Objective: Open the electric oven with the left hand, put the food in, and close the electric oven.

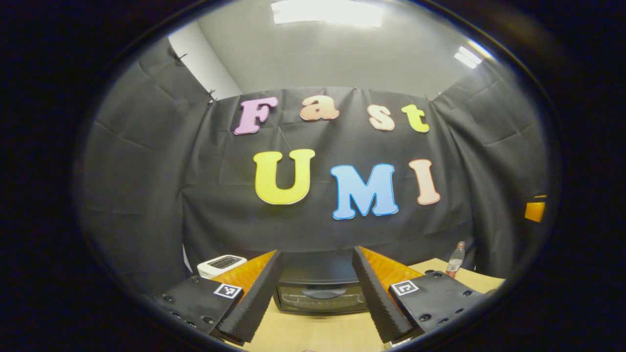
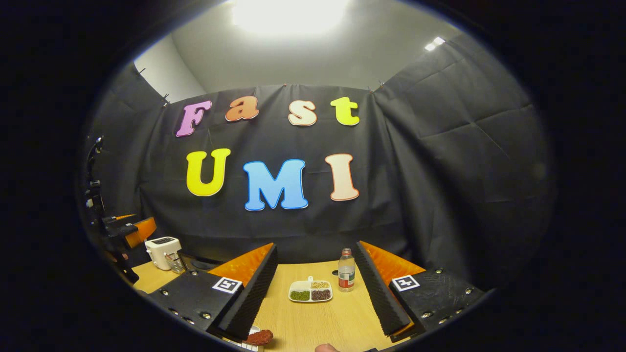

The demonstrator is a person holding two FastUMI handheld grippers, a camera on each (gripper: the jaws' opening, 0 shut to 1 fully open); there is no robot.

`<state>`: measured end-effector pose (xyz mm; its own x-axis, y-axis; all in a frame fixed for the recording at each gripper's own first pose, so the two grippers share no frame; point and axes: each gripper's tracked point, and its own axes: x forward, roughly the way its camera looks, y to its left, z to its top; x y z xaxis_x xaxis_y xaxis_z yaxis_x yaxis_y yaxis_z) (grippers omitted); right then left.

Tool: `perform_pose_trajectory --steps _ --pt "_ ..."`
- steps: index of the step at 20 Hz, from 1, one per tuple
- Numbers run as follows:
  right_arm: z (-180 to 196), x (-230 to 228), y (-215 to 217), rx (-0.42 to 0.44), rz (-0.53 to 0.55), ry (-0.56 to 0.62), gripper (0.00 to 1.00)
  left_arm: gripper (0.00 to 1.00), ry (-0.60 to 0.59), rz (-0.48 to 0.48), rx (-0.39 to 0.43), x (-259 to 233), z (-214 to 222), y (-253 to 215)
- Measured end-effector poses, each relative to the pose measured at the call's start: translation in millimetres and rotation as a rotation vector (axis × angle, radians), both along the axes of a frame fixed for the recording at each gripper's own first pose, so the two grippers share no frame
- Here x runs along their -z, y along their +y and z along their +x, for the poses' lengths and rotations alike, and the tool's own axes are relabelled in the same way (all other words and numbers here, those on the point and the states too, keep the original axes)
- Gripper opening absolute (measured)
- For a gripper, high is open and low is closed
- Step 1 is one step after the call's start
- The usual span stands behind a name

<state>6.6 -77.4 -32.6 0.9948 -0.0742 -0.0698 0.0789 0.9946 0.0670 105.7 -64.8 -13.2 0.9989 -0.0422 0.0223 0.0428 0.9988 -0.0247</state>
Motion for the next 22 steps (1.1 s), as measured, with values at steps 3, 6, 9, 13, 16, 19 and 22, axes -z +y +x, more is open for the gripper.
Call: perform_pose_trajectory --steps 3,6,9,13,16,19,22 --pt "1.0 -4.0 3.1 0.044 -0.024 -0.001 0.96 0.99 0.014 0.004 0.038 14.5 29.8 -0.7" --pt "2.5 -6.7 6.1 0.082 -0.045 0.001 0.96 0.9 0.028 0.0 0.075 29.6 56.1 -5.6" --pt "2.6 -10.1 4.4 0.122 -0.063 0.002 0.95 0.9 0.06 -0.021 0.11 50.7 78.6 -15.4" --pt "-2.6 -11.6 0.1 0.179 -0.095 0.008 0.95 0.99 0.109 -0.025 0.149 85.6 105.2 -27.0" --pt "-7.3 -8.2 -2.4 0.218 -0.109 0.027 0.96 0.95 0.146 -0.014 0.164 111.5 122.8 -33.6" --pt "-13.2 -7.8 -4.2 0.257 -0.116 0.035 0.95 0.95 0.194 -0.02 0.177 138.9 139.6 -40.6" --pt "-17.4 -5.1 -6.2 0.289 -0.124 0.051 0.96 0.91 0.226 -0.008 0.182 160.0 154.3 -44.0"
